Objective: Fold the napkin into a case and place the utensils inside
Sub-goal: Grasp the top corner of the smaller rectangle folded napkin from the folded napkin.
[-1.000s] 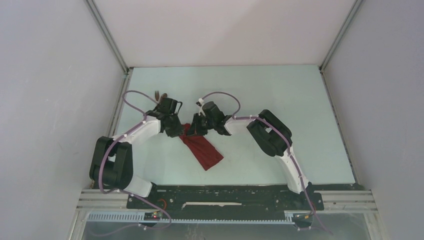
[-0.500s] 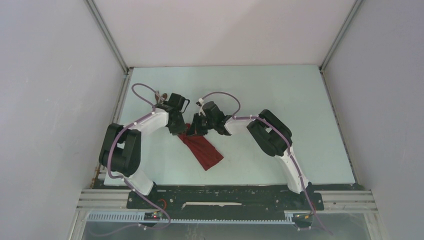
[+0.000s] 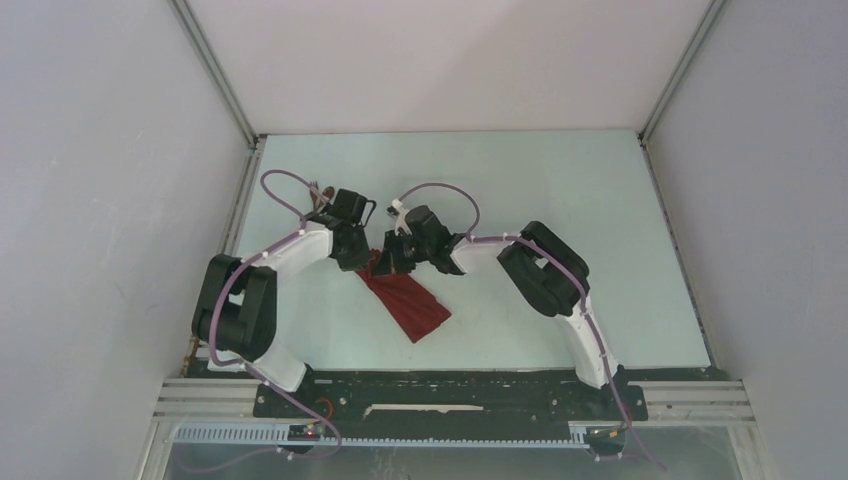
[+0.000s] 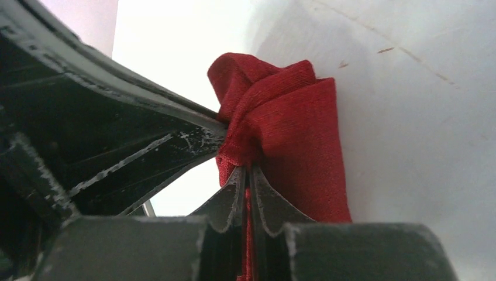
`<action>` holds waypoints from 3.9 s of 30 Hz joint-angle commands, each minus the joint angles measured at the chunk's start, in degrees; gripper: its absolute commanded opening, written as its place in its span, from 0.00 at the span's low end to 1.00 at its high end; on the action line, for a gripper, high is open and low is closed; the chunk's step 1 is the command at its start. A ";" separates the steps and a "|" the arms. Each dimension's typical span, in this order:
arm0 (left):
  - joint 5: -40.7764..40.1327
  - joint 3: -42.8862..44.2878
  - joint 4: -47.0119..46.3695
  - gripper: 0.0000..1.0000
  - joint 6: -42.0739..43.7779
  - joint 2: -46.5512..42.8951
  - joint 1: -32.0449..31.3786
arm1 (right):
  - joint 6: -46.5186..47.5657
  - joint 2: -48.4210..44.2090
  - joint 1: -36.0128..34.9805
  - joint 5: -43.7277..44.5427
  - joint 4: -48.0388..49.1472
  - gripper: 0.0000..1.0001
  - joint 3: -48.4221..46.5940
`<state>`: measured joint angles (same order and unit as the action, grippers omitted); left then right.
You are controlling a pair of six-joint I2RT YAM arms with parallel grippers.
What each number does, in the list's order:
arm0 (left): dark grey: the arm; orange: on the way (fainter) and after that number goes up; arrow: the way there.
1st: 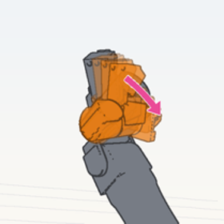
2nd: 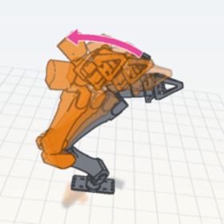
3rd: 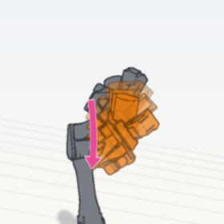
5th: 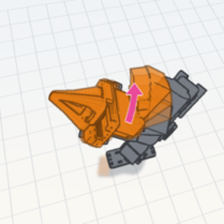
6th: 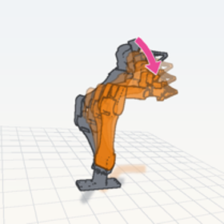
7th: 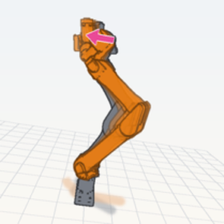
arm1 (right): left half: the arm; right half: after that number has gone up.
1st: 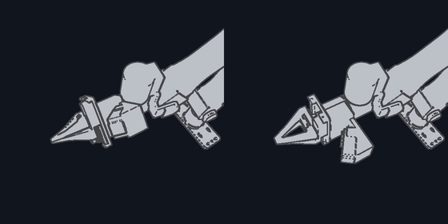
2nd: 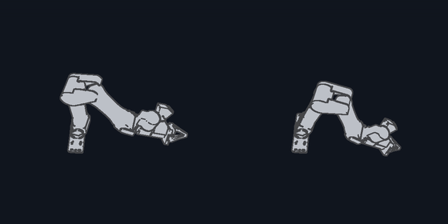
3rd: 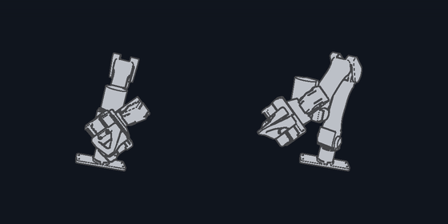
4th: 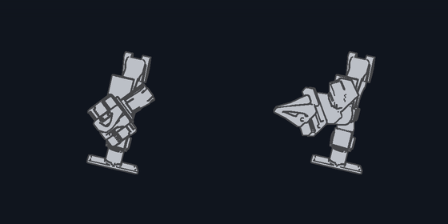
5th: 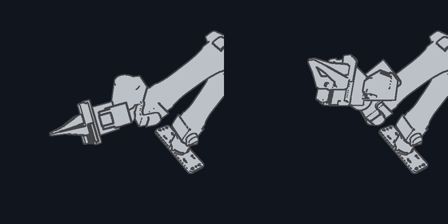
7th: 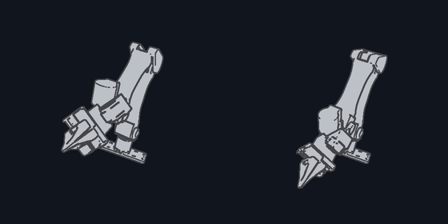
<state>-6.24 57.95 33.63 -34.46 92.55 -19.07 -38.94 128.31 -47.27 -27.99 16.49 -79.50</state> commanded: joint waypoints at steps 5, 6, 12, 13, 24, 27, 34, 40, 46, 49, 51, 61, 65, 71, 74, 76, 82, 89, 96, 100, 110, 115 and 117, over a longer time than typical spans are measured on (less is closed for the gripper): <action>5.11 -5.04 -7.28 0.00 1.26 -7.23 1.04 | 4.02 -5.15 -0.81 -5.98 5.89 0.12 1.81; 5.10 -5.04 -7.32 0.00 1.16 -7.43 1.05 | 3.58 -4.61 -0.81 -6.27 6.25 0.14 1.77; 5.76 -5.57 -7.87 0.00 1.02 -9.52 1.01 | 0.81 2.39 -1.29 -8.94 4.80 0.15 -3.47; 7.18 -5.57 -7.87 0.00 0.98 -9.58 1.05 | 0.69 3.48 -1.54 -8.73 4.21 0.15 -4.71; 8.52 -6.72 -5.09 0.00 -0.92 -11.08 1.63 | -8.67 6.54 1.23 -1.97 -0.30 0.16 -5.40; 10.47 -7.38 -6.56 0.00 -0.81 -10.36 1.88 | -7.56 7.28 1.27 -9.43 2.69 0.22 -8.50; 13.12 -6.55 -5.81 0.00 -2.31 -9.55 2.62 | -20.30 12.43 1.18 -16.13 22.31 0.24 -7.86; 15.27 -7.63 -5.64 0.00 -3.59 -10.23 3.95 | -25.02 13.32 3.17 -16.82 26.28 0.28 -9.17; 16.52 -8.72 -6.36 0.00 -4.03 -7.30 5.83 | -18.57 15.21 -0.05 -12.96 8.92 0.34 -14.51; 15.91 -9.09 -6.42 0.00 -4.29 -7.65 6.18 | -20.18 15.22 1.32 -12.87 9.42 0.39 -14.10; 15.31 -9.53 -6.38 0.00 -4.51 -8.26 6.55 | -20.84 14.69 2.09 -12.07 8.39 0.40 -13.91; 17.87 -11.97 -8.77 0.00 -6.55 -8.81 7.90 | -19.12 15.65 0.54 -3.44 -8.26 0.24 -21.23; 17.71 -11.91 -9.10 0.00 -6.17 -8.23 8.87 | -15.38 15.23 -0.55 -5.55 -9.88 0.08 -21.52; 18.08 -12.88 -9.62 0.00 -5.62 -8.57 11.45 | -12.30 7.48 1.51 -9.22 -3.07 0.43 -10.58; 18.36 -13.12 -9.63 0.00 -5.63 -8.90 11.83 | -11.74 5.49 2.43 -11.92 -0.62 0.46 -8.82; 18.24 -13.61 -9.95 0.00 -5.66 -9.45 11.92 | -11.31 4.32 2.67 -12.44 0.27 0.47 -7.61; 18.00 -14.81 -9.98 0.00 -5.11 -10.19 12.00 | -13.18 3.32 3.75 -13.83 3.53 0.38 -6.16; 17.67 -15.07 -9.98 0.00 -5.09 -10.83 11.97 | -13.92 5.76 3.99 -14.81 4.46 0.14 -9.89; 17.67 -15.06 -9.76 0.00 -4.94 -11.46 12.30 | -14.00 11.18 2.70 -14.80 1.86 0.18 -17.16; 17.23 -14.91 -9.65 0.00 -4.85 -12.48 12.38 | -15.10 12.36 2.20 -14.80 3.76 0.17 -16.59; 16.88 -14.80 -9.76 0.00 -4.39 -11.36 12.64 | -13.56 5.92 4.56 -16.58 3.05 0.30 -13.29; 16.80 -14.79 -9.85 0.00 -4.37 -11.36 12.73 | -13.07 2.88 5.57 -16.32 3.80 0.34 -9.70; 16.77 -14.87 -9.85 0.00 -4.30 -11.43 12.73 | -13.28 2.70 5.77 -16.36 4.88 0.34 -8.12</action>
<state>10.63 43.27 23.27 -39.48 81.65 -6.68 -53.21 135.61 -42.37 -43.83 19.16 -89.84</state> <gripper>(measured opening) 0.002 0.340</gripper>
